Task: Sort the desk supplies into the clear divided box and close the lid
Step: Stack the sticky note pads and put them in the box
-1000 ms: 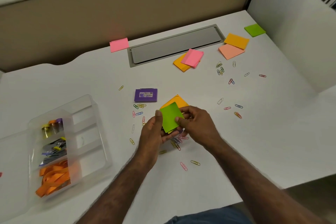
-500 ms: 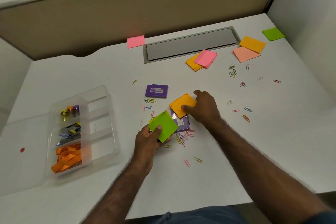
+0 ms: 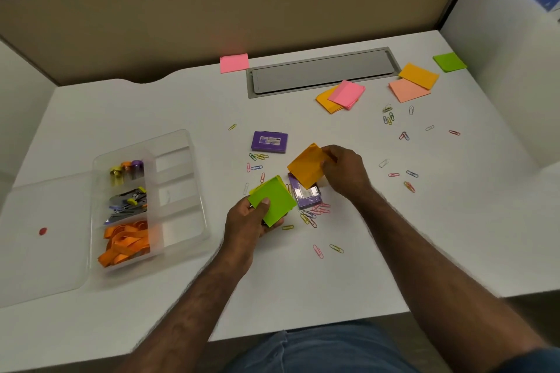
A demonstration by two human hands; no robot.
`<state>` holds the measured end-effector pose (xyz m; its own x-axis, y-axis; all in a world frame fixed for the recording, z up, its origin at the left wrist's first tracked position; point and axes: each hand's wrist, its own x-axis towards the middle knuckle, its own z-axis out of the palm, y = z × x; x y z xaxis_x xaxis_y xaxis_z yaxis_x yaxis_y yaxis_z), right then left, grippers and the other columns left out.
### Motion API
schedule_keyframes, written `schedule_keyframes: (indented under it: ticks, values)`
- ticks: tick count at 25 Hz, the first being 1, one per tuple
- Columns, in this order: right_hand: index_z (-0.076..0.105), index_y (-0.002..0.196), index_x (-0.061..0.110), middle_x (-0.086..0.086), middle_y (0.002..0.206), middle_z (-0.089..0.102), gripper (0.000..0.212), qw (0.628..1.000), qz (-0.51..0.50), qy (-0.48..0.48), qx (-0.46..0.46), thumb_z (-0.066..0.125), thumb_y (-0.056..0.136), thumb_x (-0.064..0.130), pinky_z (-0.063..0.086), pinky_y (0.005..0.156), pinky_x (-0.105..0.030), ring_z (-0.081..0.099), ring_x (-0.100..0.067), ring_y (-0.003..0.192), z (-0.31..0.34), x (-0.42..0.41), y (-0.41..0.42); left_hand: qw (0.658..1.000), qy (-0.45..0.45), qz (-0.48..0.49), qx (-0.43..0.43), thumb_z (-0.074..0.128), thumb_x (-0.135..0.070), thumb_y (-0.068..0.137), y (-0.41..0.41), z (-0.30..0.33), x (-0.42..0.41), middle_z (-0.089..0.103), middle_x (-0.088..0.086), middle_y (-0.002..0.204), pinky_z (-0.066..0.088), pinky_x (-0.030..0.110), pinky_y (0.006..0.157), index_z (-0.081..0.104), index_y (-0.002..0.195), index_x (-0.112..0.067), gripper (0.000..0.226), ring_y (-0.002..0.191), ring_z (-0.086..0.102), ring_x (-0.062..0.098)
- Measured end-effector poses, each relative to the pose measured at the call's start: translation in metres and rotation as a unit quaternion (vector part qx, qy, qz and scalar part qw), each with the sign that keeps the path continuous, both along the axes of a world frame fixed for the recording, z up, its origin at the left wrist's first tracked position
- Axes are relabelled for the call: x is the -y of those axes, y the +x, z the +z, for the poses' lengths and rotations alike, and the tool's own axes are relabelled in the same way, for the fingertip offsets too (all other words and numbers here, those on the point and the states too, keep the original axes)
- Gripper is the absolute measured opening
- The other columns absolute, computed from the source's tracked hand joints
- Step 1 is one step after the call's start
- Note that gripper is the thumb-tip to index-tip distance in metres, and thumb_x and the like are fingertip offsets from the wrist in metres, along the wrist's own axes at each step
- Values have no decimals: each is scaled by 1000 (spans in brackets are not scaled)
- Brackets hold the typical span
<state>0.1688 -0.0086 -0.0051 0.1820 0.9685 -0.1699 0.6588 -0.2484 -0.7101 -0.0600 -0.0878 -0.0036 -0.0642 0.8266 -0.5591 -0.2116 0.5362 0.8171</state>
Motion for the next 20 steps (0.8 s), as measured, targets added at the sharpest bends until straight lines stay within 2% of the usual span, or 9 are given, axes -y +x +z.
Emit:
schedule_keyframes:
  ticks: [2, 4, 6, 8, 11, 14, 16, 20]
  values:
    - [62, 136, 9, -13, 134, 66, 36, 998, -13, 11, -63, 53, 101, 8, 51, 104, -44, 61, -32, 122, 15, 17, 2, 1000, 7, -7, 0, 62, -16, 102, -2, 2, 1, 70, 15, 126, 62, 48, 88, 59, 137, -11, 36, 108, 73, 38]
    - [61, 139, 10, -12, 136, 64, 37, 992, -12, 22, -126, 53, 103, 8, 53, 102, -49, 60, -31, 122, 30, 35, 5, 1000, 12, -17, 3, 62, -15, 102, -3, 4, 3, 70, 16, 126, 62, 49, 88, 59, 137, -10, 36, 108, 73, 38]
    - [60, 141, 13, -8, 137, 61, 37, 986, 15, 25, -162, 53, 104, 9, 56, 89, -42, 59, -28, 117, 46, 52, 9, 999, 14, -38, -5, 63, -16, 101, -3, 6, 4, 70, 15, 125, 62, 50, 88, 60, 135, -11, 35, 104, 74, 35]
    - [59, 141, 16, -5, 137, 59, 36, 983, 65, 9, -171, 53, 105, 13, 52, 75, -29, 57, -23, 110, 61, 66, 10, 996, 17, -80, -19, 63, -19, 101, 1, 10, 5, 70, 11, 127, 63, 50, 87, 61, 133, -14, 32, 100, 75, 30]
    - [59, 142, 23, -1, 142, 56, 37, 988, 126, -19, -87, 56, 105, 21, 46, 85, -28, 53, -17, 115, 72, 83, 7, 987, 21, -156, -44, 60, -25, 103, 14, 17, 7, 60, 6, 138, 63, 51, 88, 54, 136, -24, 34, 114, 68, 30]
    - [60, 139, 26, 0, 147, 55, 37, 994, 107, -31, -5, 61, 103, 29, 47, 92, -33, 54, -20, 120, 76, 97, 3, 978, 38, -194, -64, 57, -33, 103, 33, 21, 12, 55, 8, 142, 60, 56, 92, 47, 146, -21, 45, 122, 61, 32]
    - [61, 137, 26, -1, 145, 57, 37, 996, 84, -21, 10, 63, 101, 31, 48, 92, -33, 56, -22, 122, 77, 104, 5, 969, 57, -225, -80, 57, -37, 102, 45, 21, 16, 54, 9, 144, 57, 58, 96, 46, 148, -20, 50, 125, 59, 33]
    - [64, 131, 26, 0, 136, 63, 34, 999, 45, 6, 9, 66, 98, 33, 48, 85, -29, 58, -17, 110, 73, 112, 12, 956, 76, -268, -95, 62, -34, 100, 63, 21, 20, 57, 11, 143, 58, 57, 95, 47, 148, -17, 53, 123, 60, 35]
